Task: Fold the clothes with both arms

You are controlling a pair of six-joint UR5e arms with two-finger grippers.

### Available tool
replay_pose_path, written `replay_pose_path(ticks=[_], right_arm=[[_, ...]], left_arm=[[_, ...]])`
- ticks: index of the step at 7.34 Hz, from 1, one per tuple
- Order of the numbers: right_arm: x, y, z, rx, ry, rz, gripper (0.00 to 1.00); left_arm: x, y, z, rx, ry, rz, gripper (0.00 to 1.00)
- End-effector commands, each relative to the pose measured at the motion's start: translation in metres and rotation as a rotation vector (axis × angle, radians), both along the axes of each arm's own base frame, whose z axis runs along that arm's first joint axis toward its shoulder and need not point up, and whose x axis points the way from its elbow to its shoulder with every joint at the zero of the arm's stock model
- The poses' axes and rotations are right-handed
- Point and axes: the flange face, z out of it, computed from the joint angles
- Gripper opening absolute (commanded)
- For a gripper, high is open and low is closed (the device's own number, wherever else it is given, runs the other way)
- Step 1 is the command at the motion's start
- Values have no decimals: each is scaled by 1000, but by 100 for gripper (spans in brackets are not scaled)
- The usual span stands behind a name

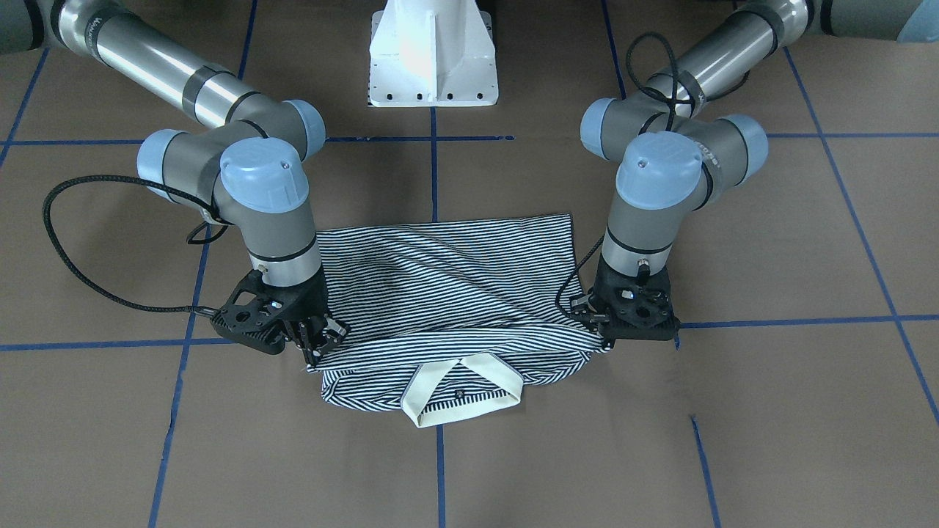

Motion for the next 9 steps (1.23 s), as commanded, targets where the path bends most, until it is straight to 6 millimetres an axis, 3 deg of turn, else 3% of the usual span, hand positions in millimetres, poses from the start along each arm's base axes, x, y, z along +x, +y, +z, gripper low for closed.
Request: replay_pose_path(ticks=[1,2,3,4,5,7,8,9], right_arm=[[-3,-4,8,-2,5,1,0],[-5,-5,14,-12,16,1,21],[-7,-7,19,12,44,-23,99],[-2,-11,19,41,61,-46,100],[13,-21,11,75,63,-83,100],[49,-35,21,117,52,-245,100],[60,-35,29,131,56,-268,100],[63,-32,27,138,52,-268,100]], left_arm=[[3,-1,4,0,1,2,0],[5,1,5,-1,0,5,0],[4,3,11,8,8,8,99],[5,9,12,37,39,16,100],[-7,21,6,56,65,20,100],[-37,61,-2,95,112,29,100],[-21,114,23,71,124,78,100],[-24,144,37,50,184,65,100]])
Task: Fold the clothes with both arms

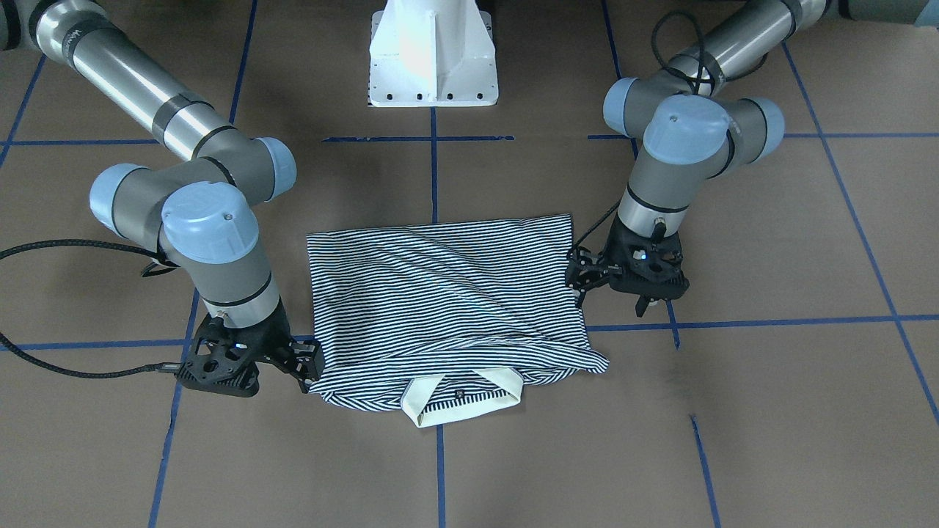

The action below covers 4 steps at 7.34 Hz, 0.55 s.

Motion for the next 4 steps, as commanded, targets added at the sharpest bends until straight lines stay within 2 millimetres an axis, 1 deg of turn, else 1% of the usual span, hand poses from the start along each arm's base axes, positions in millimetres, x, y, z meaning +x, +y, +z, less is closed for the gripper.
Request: replay_pose_path(ticks=[1,2,3,4], right_arm=[[10,2,0,18,-7,-25,100],[10,2,2,17,-4,-24,100],[10,2,3,15,-3,-24,100],[11,2,5,14,-2,-24,100]], left_arm=[[13,77,27,-86,126,1,92],[26,97,34,-147,160,-13,68],[46,116,38,-185,164,-44,55],[60,133,37,-207,171,-49,50]])
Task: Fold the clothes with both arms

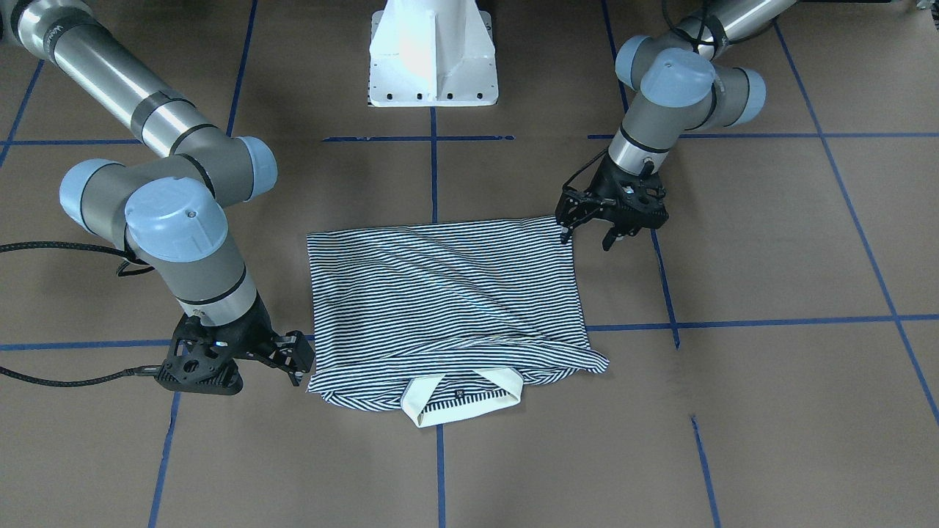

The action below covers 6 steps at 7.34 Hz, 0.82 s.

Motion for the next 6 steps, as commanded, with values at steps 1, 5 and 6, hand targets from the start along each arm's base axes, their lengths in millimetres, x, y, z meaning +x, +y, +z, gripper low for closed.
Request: replay_pose_path(ticks=[1,5,6], right_arm=[[1,0,1,-1,1,1,100],[1,0,3,-6,0,4,100],[1,0,3,-7,0,5,100]], left_arm=[[25,31,1,-57,21,-13,46],[24,31,-1,-51,22,-16,0],[23,31,1,-46,16,-13,0]])
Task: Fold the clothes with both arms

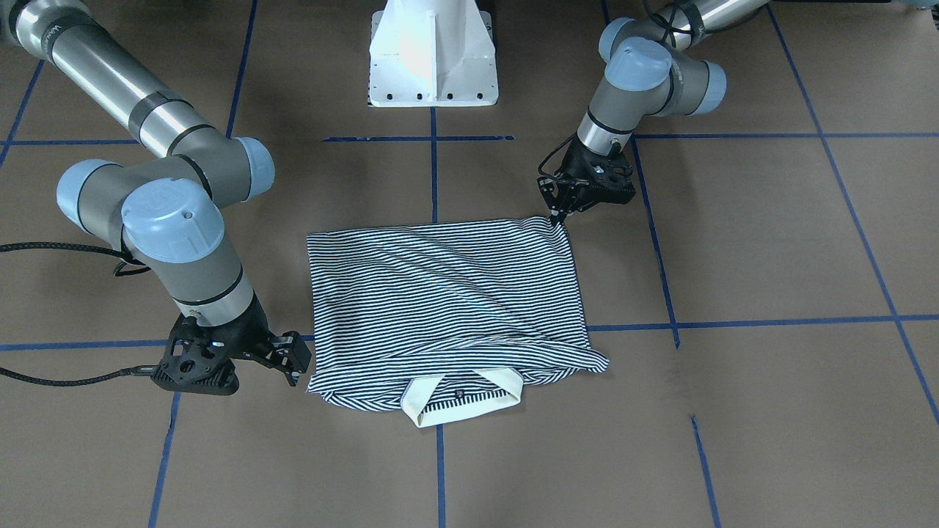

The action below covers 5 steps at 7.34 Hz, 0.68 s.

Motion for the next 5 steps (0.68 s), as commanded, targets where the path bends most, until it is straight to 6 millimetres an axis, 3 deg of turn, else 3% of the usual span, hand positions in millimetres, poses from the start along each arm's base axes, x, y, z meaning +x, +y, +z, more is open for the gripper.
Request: replay_pose_path(ticks=[1,2,3,4,5], right_arm=[[-1,1,0,-1,0,1,100],[-1,1,1,-2,1,1,100],[-1,1,1,-2,2,3,100],[0,1,6,-6,5,5,100],[0,3,9,-10,8,4,100]], left_arm=[[-3,-3,1,14,-8,5,0],[-8,-10,3,85,-37,37,0],[-25,-34,11,137,-74,28,0],[-50,-65,15,205,-114,16,0],[-76,-102,34,236,-178,-8,0]])
